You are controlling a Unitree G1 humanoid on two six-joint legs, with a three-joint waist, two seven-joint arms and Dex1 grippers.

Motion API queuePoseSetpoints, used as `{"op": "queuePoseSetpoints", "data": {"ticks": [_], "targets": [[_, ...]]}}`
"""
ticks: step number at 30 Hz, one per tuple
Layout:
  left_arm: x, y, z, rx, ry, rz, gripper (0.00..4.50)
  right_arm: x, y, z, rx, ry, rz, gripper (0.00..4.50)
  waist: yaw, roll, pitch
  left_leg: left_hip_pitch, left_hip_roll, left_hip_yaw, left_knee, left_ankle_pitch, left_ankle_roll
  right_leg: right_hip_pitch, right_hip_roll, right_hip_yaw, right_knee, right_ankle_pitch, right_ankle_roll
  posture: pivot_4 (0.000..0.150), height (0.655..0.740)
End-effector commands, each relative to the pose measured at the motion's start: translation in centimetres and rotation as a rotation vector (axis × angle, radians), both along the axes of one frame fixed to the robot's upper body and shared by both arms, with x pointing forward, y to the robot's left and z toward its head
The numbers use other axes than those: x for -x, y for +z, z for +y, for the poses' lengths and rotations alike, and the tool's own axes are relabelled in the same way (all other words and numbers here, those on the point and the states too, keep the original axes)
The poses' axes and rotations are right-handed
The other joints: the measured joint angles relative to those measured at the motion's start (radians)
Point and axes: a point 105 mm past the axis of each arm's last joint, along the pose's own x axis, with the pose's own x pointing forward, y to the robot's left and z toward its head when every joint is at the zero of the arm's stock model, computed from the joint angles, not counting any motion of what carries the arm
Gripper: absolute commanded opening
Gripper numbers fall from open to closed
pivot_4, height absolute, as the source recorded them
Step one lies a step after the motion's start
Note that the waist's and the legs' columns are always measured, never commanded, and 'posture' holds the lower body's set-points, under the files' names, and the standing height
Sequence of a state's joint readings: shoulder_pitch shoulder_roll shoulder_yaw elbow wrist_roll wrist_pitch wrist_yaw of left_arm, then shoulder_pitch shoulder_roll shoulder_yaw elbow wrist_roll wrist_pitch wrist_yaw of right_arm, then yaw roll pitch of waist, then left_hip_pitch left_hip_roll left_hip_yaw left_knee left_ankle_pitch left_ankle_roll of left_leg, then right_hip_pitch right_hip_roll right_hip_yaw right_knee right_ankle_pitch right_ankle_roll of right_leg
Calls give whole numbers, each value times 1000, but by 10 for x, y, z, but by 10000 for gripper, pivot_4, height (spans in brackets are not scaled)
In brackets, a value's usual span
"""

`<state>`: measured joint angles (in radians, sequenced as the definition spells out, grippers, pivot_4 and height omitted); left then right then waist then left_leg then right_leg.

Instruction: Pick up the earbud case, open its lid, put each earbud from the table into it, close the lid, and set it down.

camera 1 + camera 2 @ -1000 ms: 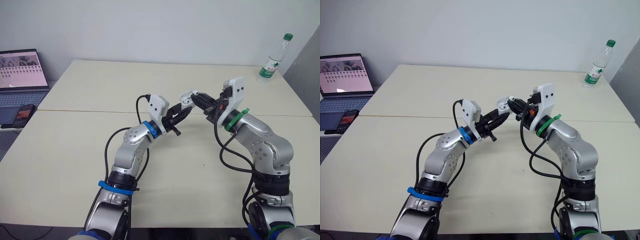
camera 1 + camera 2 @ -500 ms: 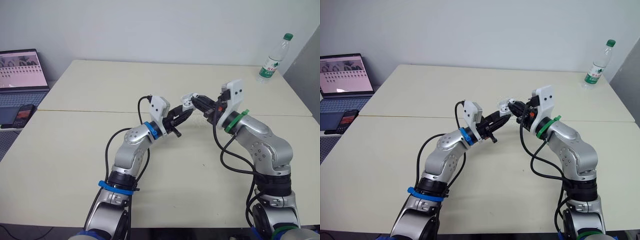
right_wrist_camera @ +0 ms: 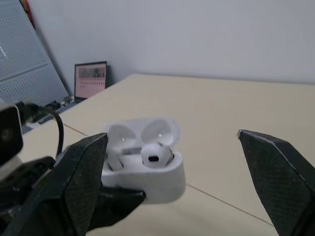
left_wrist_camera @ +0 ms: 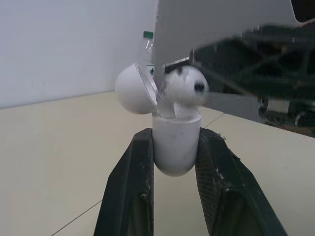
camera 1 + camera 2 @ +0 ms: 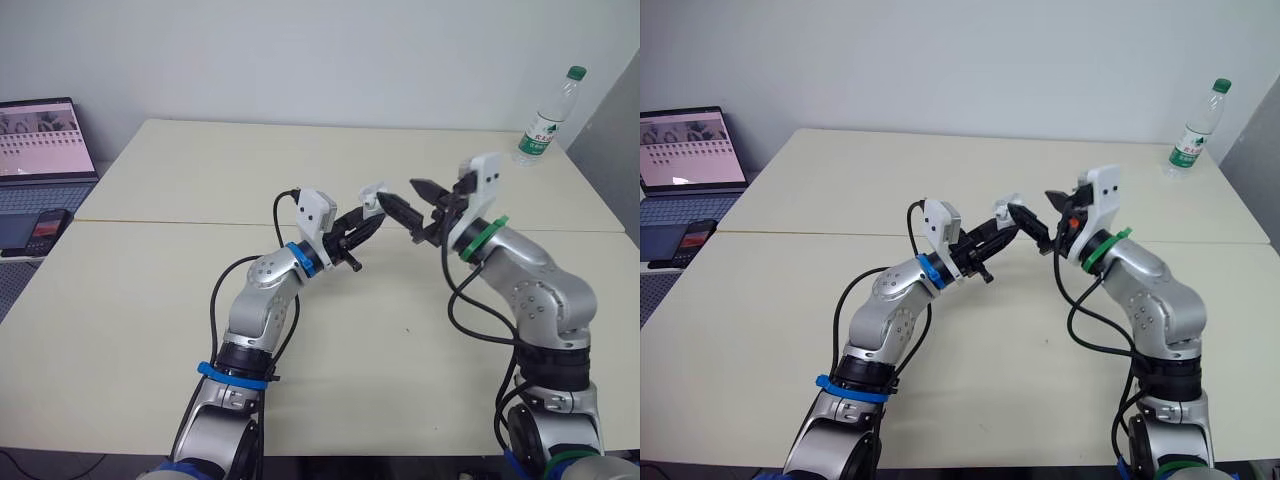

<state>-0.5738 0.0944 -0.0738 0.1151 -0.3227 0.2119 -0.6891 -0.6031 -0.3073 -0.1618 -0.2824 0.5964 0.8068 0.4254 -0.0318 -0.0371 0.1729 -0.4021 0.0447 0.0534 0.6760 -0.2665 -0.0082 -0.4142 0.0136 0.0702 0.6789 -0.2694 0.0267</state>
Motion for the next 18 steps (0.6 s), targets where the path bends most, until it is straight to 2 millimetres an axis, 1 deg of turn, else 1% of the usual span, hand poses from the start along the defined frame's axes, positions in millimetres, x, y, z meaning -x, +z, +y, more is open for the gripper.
{"op": "queuePoseSetpoints", "data": {"ticks": [1,4,5,7,10,12,13,17,18], "targets": [[5,12,-1,26,-24,-46,7949,5,25,-14,-32,33,-50,44709,0,0,0,0,0,0,0,0,0,0,0,0,0,0,0,1500,7362],[8,14,-1,67,-58,-24,7949,-3,29,-35,-41,7,-22,44709,0,0,0,0,0,0,0,0,0,0,0,0,0,0,0,1500,7362],[9,15,-1,83,-73,-14,7949,-4,30,-41,-41,4,-11,43060,0,0,0,0,0,0,0,0,0,0,0,0,0,0,0,1500,7362],[14,14,-2,100,-118,3,7949,-3,28,-45,-27,31,14,38411,0,0,0,0,0,0,0,0,0,0,0,0,-1,0,0,1500,7362],[21,12,-2,90,-191,28,7949,-1,23,-46,23,60,38,28017,-1,0,0,0,0,1,-1,0,0,-1,0,1,-1,0,0,1500,7362],[22,10,-2,61,-205,33,7949,1,22,-44,53,79,31,20291,-2,0,0,0,1,2,-2,0,0,-2,1,1,-1,0,0,1500,7362],[21,8,-1,48,-207,35,7949,3,22,-42,78,95,16,15928,-2,0,0,0,1,1,-2,0,0,-2,1,1,-1,0,0,1500,7362],[20,7,0,29,-210,36,7949,12,24,-28,176,136,-50,1108,-2,1,0,0,1,2,-2,0,0,-2,1,1,0,0,0,1500,7362],[20,7,0,28,-210,36,7949,16,25,-22,195,149,-70,477,-2,1,0,0,1,2,-2,0,0,-2,1,1,-1,0,0,1500,7362]]}}
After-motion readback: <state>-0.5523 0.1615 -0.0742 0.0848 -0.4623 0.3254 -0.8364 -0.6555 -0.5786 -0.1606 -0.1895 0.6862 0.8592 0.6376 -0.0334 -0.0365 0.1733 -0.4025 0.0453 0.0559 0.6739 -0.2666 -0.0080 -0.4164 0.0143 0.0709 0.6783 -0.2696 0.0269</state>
